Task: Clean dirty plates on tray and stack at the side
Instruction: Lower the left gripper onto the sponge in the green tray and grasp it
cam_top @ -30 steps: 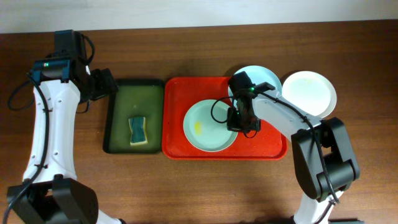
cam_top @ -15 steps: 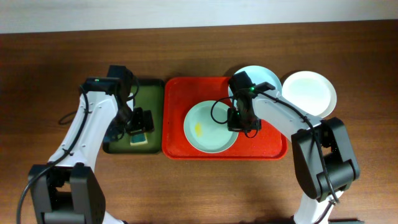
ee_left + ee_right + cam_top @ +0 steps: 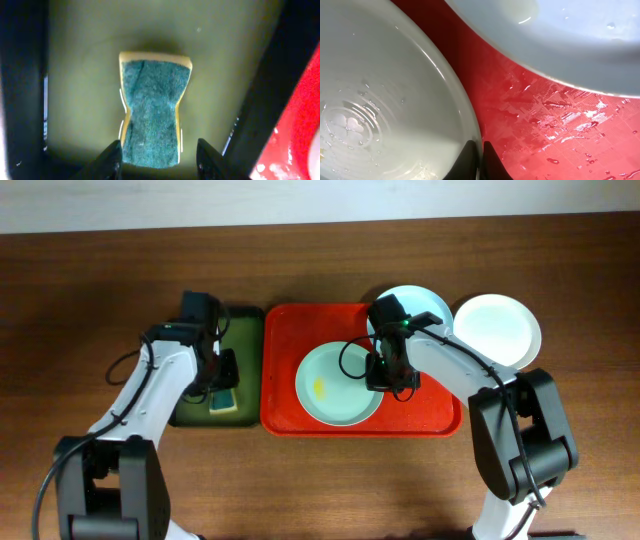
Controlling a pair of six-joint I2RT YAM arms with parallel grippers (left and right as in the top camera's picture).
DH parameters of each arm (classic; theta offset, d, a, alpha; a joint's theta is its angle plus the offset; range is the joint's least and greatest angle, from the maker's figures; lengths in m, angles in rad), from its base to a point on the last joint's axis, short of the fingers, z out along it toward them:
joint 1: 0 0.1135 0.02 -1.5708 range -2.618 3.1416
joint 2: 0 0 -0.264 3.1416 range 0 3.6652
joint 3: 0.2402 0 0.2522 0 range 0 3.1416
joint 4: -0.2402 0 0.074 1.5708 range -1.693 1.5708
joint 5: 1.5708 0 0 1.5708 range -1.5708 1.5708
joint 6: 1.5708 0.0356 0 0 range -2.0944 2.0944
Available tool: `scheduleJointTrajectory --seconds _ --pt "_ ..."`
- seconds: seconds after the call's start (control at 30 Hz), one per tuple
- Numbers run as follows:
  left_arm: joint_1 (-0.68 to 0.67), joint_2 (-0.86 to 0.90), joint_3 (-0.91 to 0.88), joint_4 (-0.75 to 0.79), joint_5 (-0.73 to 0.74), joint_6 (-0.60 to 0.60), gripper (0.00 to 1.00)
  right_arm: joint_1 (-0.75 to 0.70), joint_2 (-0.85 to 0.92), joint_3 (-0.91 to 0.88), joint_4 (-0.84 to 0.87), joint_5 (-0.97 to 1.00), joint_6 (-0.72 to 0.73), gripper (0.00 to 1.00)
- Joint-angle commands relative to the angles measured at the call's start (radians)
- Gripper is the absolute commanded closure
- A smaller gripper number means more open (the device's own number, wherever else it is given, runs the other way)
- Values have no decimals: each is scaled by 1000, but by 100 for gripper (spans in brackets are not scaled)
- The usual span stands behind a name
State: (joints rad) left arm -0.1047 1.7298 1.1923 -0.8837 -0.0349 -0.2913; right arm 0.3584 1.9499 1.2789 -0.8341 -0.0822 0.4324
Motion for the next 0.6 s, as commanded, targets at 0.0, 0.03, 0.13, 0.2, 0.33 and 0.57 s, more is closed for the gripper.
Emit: scheduleJointTrajectory --seconds 0.0,0.03,0.13,0.2,0.33,0.57 --pt "-2 5 -72 68 -38 5 53 -6 11 -6 -4 42 -14 96" --pt "-2 5 -92 92 -45 6 53 -6 11 -6 -4 42 -14 96" --pt "-2 5 -122 143 -45 53 55 -6 11 -6 -3 42 -14 96" --pt "-2 5 -123 175 -45 63 55 -6 11 -6 -3 42 -14 96" --pt "-2 5 -126 200 -44 62 58 -6 11 -6 -2 42 -14 96" --pt "-2 5 -133 200 -45 62 57 -6 11 -6 0 42 -14 96"
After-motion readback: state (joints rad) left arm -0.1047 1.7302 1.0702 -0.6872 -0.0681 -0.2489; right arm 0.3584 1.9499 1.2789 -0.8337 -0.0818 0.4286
